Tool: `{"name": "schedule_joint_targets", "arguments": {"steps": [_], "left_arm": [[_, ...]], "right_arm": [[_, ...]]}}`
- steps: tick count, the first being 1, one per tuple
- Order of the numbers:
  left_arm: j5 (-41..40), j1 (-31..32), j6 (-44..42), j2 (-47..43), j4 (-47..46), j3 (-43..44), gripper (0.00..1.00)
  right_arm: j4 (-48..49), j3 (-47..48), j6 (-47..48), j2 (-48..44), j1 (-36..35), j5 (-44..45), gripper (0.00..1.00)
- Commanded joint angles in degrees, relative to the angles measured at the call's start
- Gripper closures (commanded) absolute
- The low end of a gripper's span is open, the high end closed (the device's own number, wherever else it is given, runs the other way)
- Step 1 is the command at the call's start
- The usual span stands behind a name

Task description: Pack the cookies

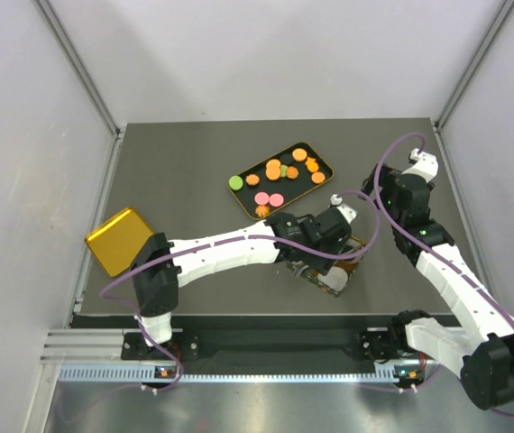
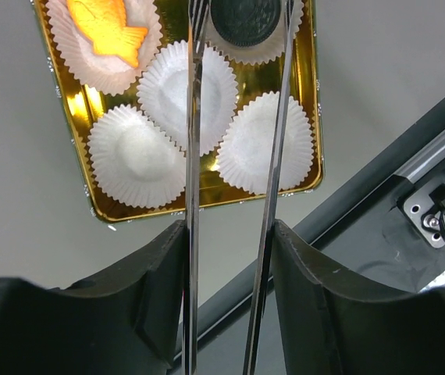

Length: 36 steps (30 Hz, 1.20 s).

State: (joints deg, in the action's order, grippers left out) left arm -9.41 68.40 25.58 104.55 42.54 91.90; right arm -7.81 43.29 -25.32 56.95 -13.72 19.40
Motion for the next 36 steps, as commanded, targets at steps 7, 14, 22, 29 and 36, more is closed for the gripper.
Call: {"name": "schedule_joint_targets", "arguments": {"steps": [7, 14, 22, 29, 36], "left_arm": [[-0.6, 0.2, -0.3, -0.2, -2.8, 2.5, 0.46], [-5.4, 0.2, -1.1, -4.3, -0.5, 4.6, 0.48], [-9.9, -8.4, -2.3, -10.4, 1.8, 3.1, 0.48], [-6.8, -23.3, -4.7, -9.0, -1.7, 1.6, 0.47], [-5.3, -31.7, -7.2, 0.7, -2.6, 6.2, 0.43]], "right_arm": [[1.0, 2.9, -0.3, -0.6, 0.5, -0.8, 0.00], [1.3, 3.0, -0.2, -0.4, 0.6, -1.4, 0.00], [1.6, 3.2, -0.3, -0.1, 0.6, -2.7, 0.00], [1.7, 3.6, -0.2, 0.1, 0.6, -3.7, 0.00], [1.7, 3.7, 0.3, 0.0, 0.6, -4.4, 0.00]]}}
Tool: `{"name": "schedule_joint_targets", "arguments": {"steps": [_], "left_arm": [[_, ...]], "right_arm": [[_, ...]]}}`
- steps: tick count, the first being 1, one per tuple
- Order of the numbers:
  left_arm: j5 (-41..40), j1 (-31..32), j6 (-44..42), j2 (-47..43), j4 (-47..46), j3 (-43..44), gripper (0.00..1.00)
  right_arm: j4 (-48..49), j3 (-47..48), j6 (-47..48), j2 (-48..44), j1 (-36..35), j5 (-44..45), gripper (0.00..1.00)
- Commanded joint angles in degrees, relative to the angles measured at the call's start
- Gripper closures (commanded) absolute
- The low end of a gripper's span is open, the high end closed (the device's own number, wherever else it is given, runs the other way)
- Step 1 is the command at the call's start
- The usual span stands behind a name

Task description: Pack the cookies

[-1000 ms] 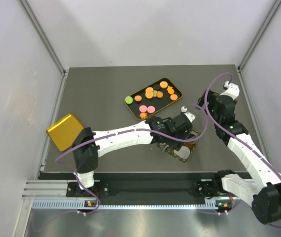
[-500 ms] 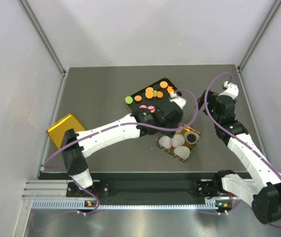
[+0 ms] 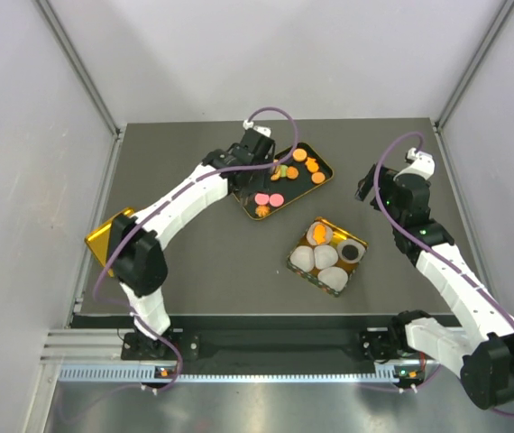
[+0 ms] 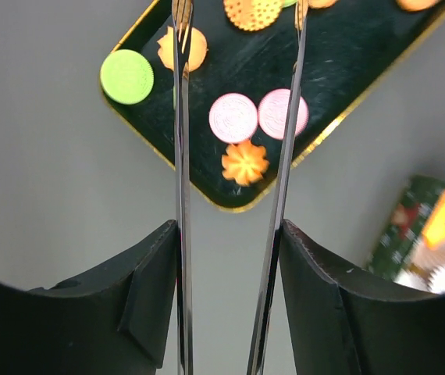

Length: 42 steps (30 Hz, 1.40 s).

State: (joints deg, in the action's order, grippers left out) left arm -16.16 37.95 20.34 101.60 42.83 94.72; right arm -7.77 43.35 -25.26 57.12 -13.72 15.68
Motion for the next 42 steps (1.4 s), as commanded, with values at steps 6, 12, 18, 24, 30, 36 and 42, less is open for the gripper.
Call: {"name": "schedule_joint_targets", "arguments": {"steps": [6, 12, 18, 24, 30, 36, 42], "left_arm": [[3.2, -2.4, -2.7, 7.8, -3.3, 5.7, 0.42], [3.5, -3.1, -3.0, 9.1, -3.5, 5.9, 0.42], [3.5, -3.3, -3.4, 10.9, -3.9, 7.2, 0.42], [3.9, -3.7, -3.5, 12.7, -3.9, 7.9, 0.43], [3.9, -3.8, -3.4, 13.3, -4.2, 7.8, 0.45], [4.1, -3.8, -3.7, 12.4, -4.0, 7.7, 0.55], [2.5, -3.7, -4.8, 9.7, -2.2, 7.8, 0.61]], "right_arm": [[1.7, 3.5, 0.5, -0.5, 0.6, -0.8, 0.00], [1.7, 3.4, 0.5, -0.6, 0.6, -1.0, 0.00], [1.8, 3.2, 0.6, -0.7, 0.6, -1.1, 0.00], [1.7, 3.1, 0.6, -0.9, 0.7, -1.1, 0.00], [1.8, 3.1, 0.6, -0.8, 0.7, -1.0, 0.00], [1.8, 3.1, 0.6, -0.6, 0.8, -1.1, 0.00], [1.9, 3.0, 0.5, -0.6, 0.8, -1.2, 0.00]]}}
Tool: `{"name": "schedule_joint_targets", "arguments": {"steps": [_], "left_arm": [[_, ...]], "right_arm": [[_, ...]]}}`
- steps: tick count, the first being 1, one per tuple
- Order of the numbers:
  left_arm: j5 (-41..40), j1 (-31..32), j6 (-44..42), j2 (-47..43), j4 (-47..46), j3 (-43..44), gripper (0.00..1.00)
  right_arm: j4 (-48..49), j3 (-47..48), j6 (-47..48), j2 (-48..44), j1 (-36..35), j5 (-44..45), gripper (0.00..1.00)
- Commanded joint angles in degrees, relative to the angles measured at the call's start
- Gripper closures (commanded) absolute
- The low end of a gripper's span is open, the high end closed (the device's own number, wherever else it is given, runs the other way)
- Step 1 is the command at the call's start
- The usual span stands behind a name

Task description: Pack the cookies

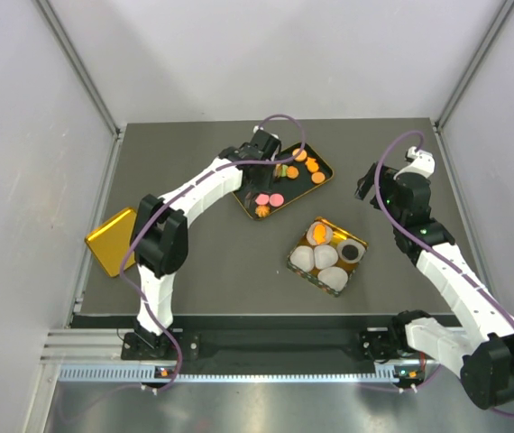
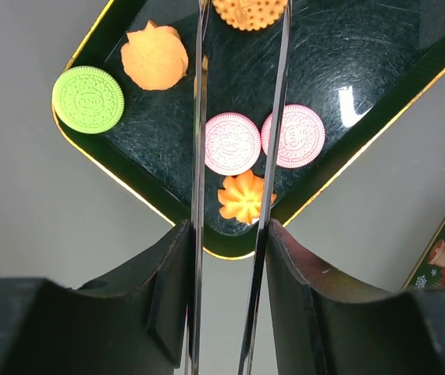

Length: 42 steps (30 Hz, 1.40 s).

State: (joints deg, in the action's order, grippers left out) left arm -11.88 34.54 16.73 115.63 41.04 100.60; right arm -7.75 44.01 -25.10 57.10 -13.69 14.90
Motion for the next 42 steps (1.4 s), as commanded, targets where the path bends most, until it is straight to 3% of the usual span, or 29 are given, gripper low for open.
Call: {"name": "schedule_joint_targets", "arguments": {"steps": [1, 15, 30, 42], "left_arm": [[-2.0, -0.2, -1.3, -5.5, -0.2, 1.9, 0.61], [-2.2, 4.3, -2.0, -14.0, 4.6, -0.8, 0.64], [-1.7, 27.1, 6.2, -25.6, 10.3, -11.7, 0.64], [-0.2, 33.7, 8.6, -25.3, 11.2, -13.5, 0.62]], "right_arm": [[1.8, 2.4, 0.4, -0.6, 0.8, -0.5, 0.00], [2.0, 2.3, 0.3, -0.4, 0.8, -0.5, 0.00], [2.2, 2.3, 0.1, -0.1, 0.8, -1.0, 0.00], [2.2, 2.4, 0.1, -0.1, 0.8, -1.3, 0.00]]}}
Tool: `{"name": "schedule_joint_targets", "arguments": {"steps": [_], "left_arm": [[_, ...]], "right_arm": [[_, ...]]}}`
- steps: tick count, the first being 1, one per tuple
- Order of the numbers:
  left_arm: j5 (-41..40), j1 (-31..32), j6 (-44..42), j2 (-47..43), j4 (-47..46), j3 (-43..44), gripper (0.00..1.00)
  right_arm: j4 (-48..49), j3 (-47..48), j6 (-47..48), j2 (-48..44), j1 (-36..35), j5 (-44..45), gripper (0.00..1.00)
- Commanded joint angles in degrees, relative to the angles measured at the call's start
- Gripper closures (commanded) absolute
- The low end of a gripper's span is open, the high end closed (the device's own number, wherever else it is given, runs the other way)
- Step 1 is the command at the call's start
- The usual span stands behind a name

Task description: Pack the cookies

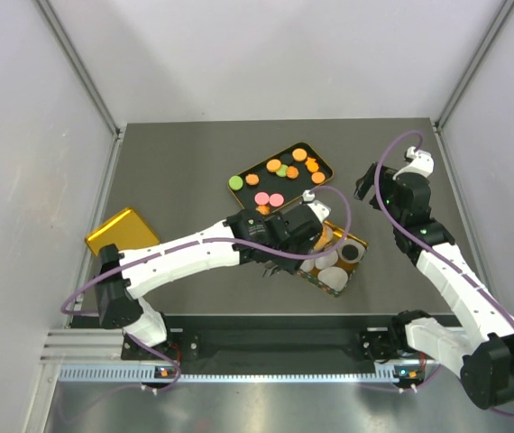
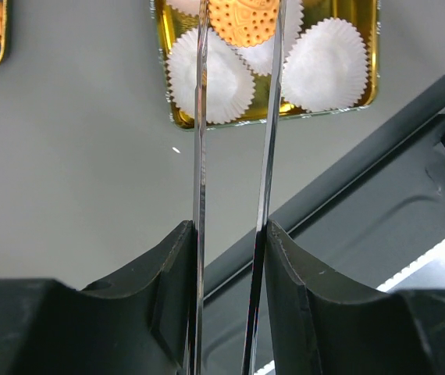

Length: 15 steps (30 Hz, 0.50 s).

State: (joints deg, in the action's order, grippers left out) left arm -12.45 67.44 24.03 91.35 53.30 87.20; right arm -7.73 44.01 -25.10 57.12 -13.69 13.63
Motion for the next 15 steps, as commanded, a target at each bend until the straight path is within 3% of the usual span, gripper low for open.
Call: {"name": "schedule_joint_targets", "arguments": {"steps": [1, 15], "left_arm": [[0.3, 0.9, 1.4, -0.6, -1.3, -0.1, 0.62], [0.6, 1.4, 1.5, 3.5, -3.6, -1.2, 0.57]], "right_arm": [[2.2, 2.5, 0.1, -0.3, 0.8, 0.0, 0.00], [2.2, 2.0, 0.2, -0.6, 0.8, -0.1, 0.00]]}}
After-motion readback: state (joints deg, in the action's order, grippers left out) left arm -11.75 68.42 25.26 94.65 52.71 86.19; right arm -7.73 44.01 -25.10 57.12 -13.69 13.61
